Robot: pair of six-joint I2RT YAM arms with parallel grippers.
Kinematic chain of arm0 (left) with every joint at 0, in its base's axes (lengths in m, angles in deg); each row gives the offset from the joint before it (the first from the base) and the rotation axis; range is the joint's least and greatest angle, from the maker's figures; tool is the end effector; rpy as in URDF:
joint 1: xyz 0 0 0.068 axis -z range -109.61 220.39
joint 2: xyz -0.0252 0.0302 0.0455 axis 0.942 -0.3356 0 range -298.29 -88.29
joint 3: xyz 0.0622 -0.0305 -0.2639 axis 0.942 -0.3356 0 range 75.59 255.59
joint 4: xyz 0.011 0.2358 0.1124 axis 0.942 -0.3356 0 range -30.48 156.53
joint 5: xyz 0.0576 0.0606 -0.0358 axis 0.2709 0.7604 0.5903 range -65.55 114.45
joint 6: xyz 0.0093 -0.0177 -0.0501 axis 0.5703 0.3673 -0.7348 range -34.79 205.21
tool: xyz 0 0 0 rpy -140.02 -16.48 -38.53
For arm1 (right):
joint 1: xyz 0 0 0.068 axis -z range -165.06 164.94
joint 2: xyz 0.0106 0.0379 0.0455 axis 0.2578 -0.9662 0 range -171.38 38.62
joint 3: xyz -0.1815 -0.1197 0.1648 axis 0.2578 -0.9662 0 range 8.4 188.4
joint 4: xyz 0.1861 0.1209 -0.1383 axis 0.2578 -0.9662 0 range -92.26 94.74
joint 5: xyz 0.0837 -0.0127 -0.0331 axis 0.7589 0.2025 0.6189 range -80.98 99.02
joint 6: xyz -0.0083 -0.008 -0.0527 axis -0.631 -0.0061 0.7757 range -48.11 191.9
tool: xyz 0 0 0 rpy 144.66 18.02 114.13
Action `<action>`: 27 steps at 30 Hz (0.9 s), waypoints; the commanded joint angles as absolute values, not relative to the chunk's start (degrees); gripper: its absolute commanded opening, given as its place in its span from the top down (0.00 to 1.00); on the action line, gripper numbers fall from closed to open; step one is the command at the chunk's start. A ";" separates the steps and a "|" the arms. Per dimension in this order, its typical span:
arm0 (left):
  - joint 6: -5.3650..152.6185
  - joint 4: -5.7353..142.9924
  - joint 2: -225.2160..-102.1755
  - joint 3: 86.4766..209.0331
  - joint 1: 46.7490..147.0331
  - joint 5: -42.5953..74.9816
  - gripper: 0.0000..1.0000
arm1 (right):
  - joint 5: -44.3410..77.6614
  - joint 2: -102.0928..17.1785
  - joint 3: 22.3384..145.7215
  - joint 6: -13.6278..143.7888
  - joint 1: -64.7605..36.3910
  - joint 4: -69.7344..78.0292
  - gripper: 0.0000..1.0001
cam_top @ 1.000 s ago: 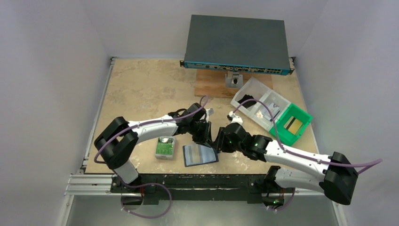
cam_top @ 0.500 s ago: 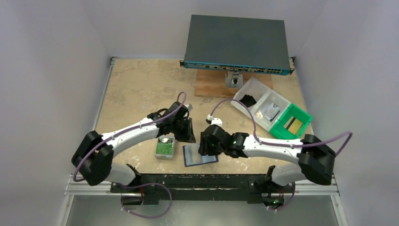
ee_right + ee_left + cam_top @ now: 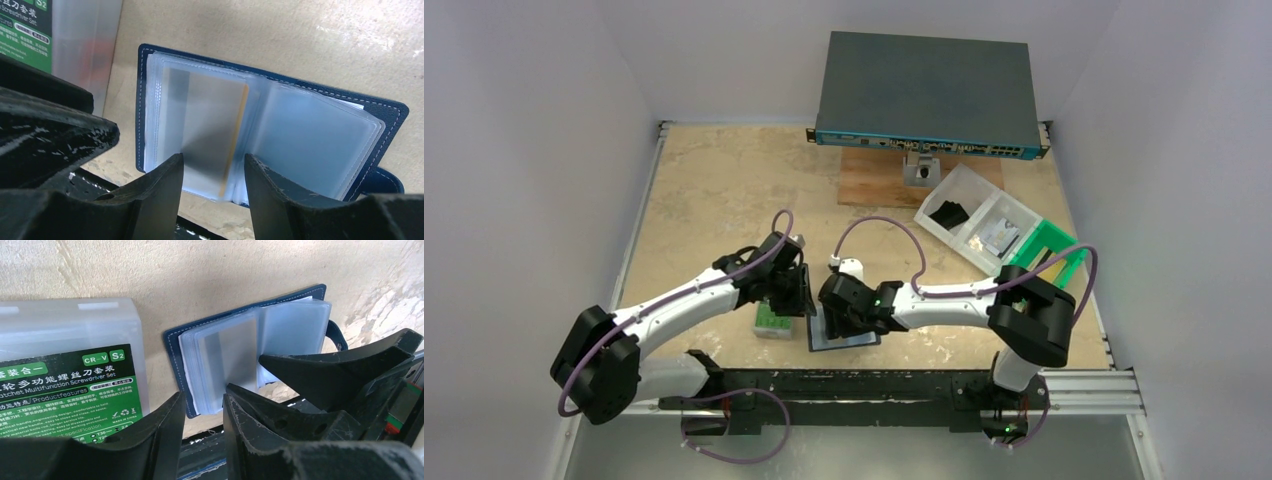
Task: Take the credit cards out of the card holder
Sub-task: Remove the credit card from the card holder.
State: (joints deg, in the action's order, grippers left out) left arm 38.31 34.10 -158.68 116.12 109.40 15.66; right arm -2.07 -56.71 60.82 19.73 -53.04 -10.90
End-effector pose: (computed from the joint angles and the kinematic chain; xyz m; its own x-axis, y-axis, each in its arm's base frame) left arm 0.1710 -0.1456 0.1956 -0.9646 -0.1473 -0.2190 -0.0395 0.9010 -0.4320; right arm 0.1270 0.2957 0.1605 -0.8850 -0.1211 -0.4496 -0.2823 0.9074 0.3114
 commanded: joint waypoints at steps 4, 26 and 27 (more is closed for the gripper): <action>38.42 36.43 -158.19 114.43 109.06 14.17 0.67 | -3.67 -62.26 63.22 20.14 -53.61 -13.07 0.60; 39.68 43.01 -166.92 113.29 109.16 11.15 0.90 | 6.49 -54.02 43.96 13.27 -52.23 10.97 0.94; 39.59 43.20 -167.63 113.38 109.15 11.19 0.91 | 7.19 -53.27 42.59 13.12 -51.80 13.17 0.94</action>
